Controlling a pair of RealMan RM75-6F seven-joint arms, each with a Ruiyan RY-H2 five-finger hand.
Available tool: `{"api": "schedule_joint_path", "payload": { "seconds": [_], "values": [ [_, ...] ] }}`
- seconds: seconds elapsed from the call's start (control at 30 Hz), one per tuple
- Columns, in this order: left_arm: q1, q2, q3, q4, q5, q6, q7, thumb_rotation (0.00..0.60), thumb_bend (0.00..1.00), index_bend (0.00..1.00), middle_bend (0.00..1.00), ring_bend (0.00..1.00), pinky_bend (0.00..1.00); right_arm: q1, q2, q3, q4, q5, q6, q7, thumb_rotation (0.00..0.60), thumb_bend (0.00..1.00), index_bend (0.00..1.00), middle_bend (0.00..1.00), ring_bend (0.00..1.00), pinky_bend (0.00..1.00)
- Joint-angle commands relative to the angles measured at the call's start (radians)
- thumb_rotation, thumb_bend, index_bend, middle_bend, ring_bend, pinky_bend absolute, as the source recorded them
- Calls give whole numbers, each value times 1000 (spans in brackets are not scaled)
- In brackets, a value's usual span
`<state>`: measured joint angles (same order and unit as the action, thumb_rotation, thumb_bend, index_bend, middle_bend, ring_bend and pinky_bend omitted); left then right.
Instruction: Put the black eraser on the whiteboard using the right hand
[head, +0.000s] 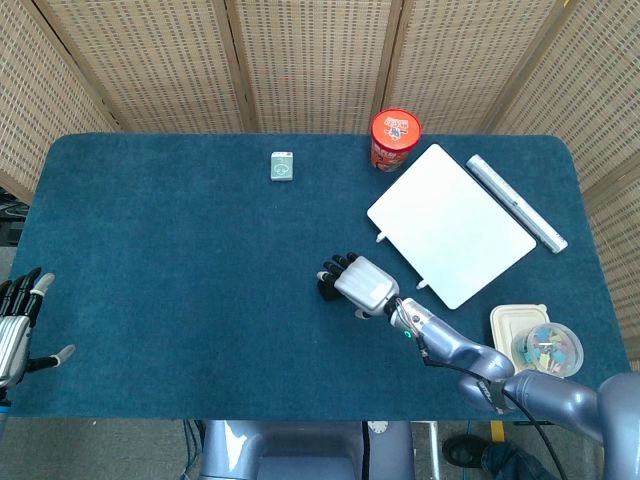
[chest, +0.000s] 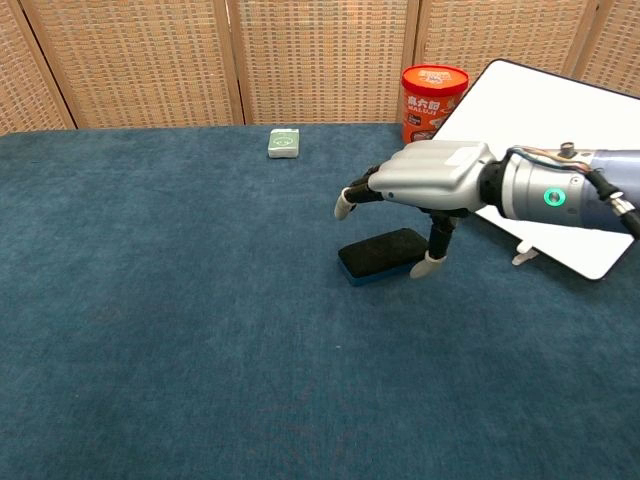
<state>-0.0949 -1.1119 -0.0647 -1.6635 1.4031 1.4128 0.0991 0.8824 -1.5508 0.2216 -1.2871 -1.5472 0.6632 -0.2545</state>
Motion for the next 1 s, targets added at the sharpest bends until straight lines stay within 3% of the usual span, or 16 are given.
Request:
{"api": "schedule_joint_path", "payload": {
  "seconds": [0.03,0.2,0.5,0.77,1.0],
  "values": [
    [-8,-2,-7,0,-18,-14,8,600,0,0,0,0,0,30,-46,18,44,55,-26,-33,600,156,223,231,222,304],
    [-13,-1,-10,1,-33,-22,10,600,0,0,0,0,0,57,-87,18,95,109,-37,-77,600,183,306,299,275,338],
    [-15,2,-7,-1,-34,-22,3,600,0,0,0,0,0,74,-138,-14,178,146,-18,-95,600,195,333,360,320,360],
    [-16,4,-5,0,-35,-23,-2,600,0,0,0,0,0,77,-184,-30,245,142,38,-51,600,260,498,538,464,449],
    [-19,3,-3,0,-34,-24,0,600,0,0,0,0,0,75,-182,-43,253,106,100,10,600,336,533,570,488,455]
  ]
}}
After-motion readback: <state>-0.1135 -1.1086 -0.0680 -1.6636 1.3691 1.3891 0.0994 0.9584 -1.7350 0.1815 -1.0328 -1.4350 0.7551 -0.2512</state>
